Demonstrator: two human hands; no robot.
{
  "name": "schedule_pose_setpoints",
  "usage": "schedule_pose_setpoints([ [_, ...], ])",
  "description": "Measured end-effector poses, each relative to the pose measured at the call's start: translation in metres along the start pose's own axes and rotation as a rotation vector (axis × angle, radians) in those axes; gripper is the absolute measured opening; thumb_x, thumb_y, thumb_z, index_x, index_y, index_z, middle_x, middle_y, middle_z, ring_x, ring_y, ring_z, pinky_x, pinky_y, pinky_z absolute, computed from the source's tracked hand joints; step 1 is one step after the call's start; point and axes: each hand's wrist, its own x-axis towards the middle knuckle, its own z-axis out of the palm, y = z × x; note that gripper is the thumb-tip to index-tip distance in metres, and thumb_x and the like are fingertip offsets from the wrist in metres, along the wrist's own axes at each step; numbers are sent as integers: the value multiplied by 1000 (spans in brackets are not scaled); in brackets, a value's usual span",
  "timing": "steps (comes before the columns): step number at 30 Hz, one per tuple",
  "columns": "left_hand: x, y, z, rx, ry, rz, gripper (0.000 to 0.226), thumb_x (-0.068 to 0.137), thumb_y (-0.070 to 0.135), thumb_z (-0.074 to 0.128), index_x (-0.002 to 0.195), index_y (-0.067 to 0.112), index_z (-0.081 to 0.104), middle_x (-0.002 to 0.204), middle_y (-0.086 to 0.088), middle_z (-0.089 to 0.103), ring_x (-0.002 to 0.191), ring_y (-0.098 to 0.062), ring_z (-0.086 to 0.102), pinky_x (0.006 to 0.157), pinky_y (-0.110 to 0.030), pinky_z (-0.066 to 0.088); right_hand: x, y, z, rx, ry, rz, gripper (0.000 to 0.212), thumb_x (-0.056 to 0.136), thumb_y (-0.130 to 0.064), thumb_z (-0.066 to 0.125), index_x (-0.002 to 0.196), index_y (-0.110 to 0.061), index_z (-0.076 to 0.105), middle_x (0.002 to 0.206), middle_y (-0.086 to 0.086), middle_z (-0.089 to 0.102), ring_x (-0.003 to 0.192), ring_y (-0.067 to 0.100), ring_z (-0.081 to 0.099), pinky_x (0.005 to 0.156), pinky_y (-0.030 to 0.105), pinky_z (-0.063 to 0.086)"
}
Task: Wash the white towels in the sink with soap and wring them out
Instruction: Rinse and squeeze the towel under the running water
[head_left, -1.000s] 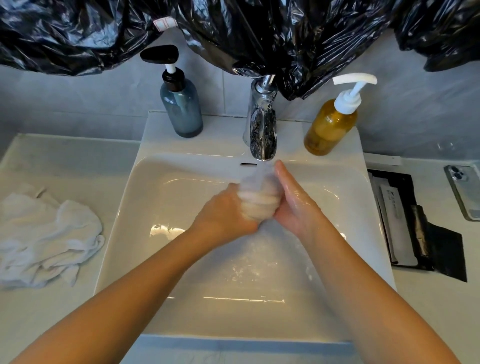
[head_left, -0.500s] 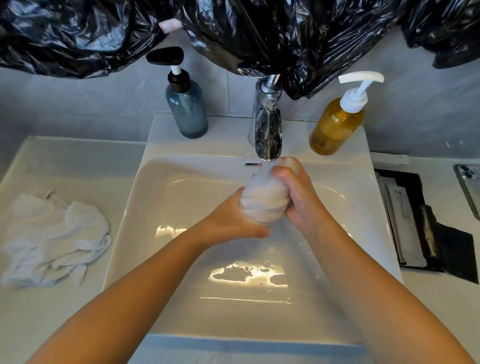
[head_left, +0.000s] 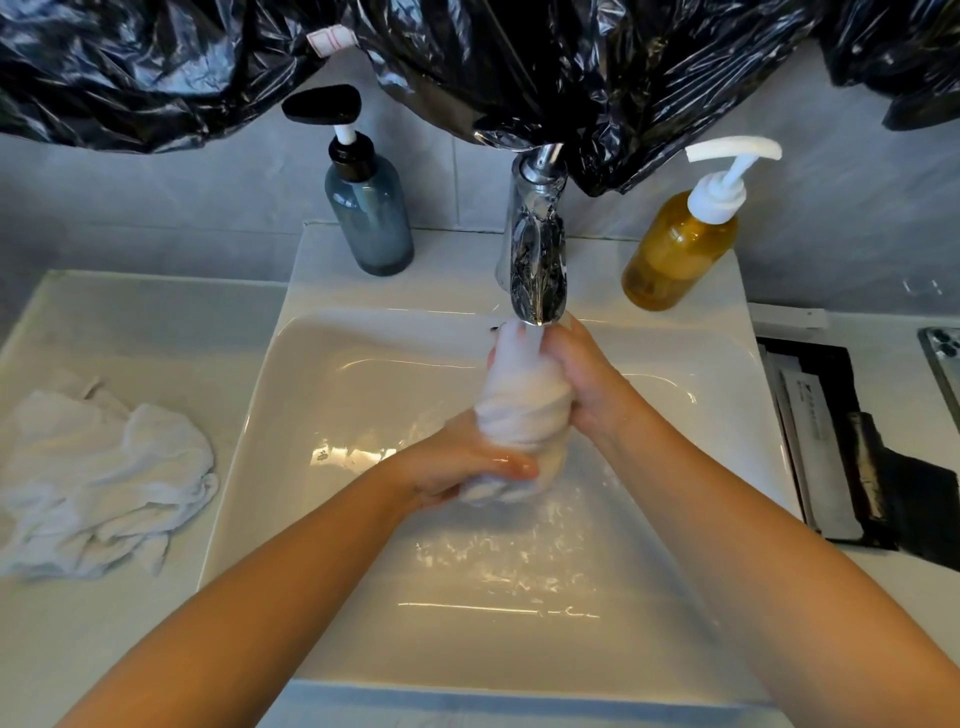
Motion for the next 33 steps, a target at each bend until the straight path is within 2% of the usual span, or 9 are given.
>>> schedule_pose_setpoints([
  [4, 2, -3, 1, -103, -155, -31, 63, 67, 10, 74, 128, 6, 57, 120, -21, 63, 109, -44, 63, 80, -45, 58, -2, -5, 3, 9, -3, -12, 19, 74, -3, 56, 92, -4, 53, 67, 11, 67, 61, 24, 68, 55, 29, 54],
  [6, 0, -3, 1, -100, -147, -56, 62, 65, 16, 73, 124, 7, 57, 110, -16, 66, 94, -34, 68, 69, -36, 58, -4, -3, 0, 2, 23, 3, 12, 83, -2, 60, 93, -7, 56, 75, 11, 71, 70, 24, 71, 62, 34, 59],
  [9, -1, 2, 4, 114, 35, -12, 41, 64, 10, 68, 104, 7, 60, 80, -12, 61, 66, -24, 58, 53, -32, 50, -9, -2, -6, -71, 117, 46, 14, 93, -15, 66, 103, -9, 59, 94, 10, 72, 91, 25, 68, 81, 40, 59],
  [11, -1, 6, 8, 476, 236, 5, 30, 68, 10, 66, 97, 16, 59, 77, -8, 61, 60, -20, 56, 49, -35, 51, -14, 1, -6, -56, 182, 76, 38, 76, -34, 75, 102, -11, 59, 93, 6, 70, 90, 22, 66, 82, 39, 57],
  [14, -6, 6, 13, 743, 478, -65, 66, 69, 27, 78, 123, 31, 42, 100, 2, 63, 82, -14, 63, 63, -29, 52, -19, 3, 1, -26, 269, 144, 69, 46, -48, 83, 103, -18, 61, 106, 12, 71, 97, 27, 67, 96, 50, 53],
  [18, -3, 1, 8, 661, 483, 12, 94, 62, 27, 85, 139, 35, 34, 112, 6, 58, 96, -18, 61, 77, -33, 56, -19, 0, 6, -61, 298, 14, 56, 45, -30, 82, 97, -13, 68, 99, 16, 70, 93, 29, 66, 95, 49, 54],
  [24, -2, -10, 9, 319, 317, 28, 42, 63, 3, 76, 103, 7, 62, 78, -6, 66, 62, -22, 61, 59, -38, 56, -21, -4, 4, -184, 17, -111, 48, 63, -13, 71, 106, -4, 53, 90, 14, 74, 100, 38, 70, 86, 50, 56],
  [28, -4, -14, 17, 98, 221, 20, 39, 55, -7, 68, 92, -4, 58, 67, -14, 55, 54, -23, 49, 48, -28, 43, -15, -7, 11, -155, -48, -73, 40, 57, -12, 76, 92, -5, 59, 80, 16, 69, 78, 37, 69, 66, 39, 57],
  [33, -2, -14, 14, -49, 120, -62, 37, 49, -11, 65, 84, -1, 58, 62, -9, 55, 49, -17, 50, 42, -23, 40, -5, -3, 13, -168, -42, -24, 45, 48, -19, 76, 86, -1, 60, 75, 20, 65, 66, 35, 64, 64, 43, 55],
])
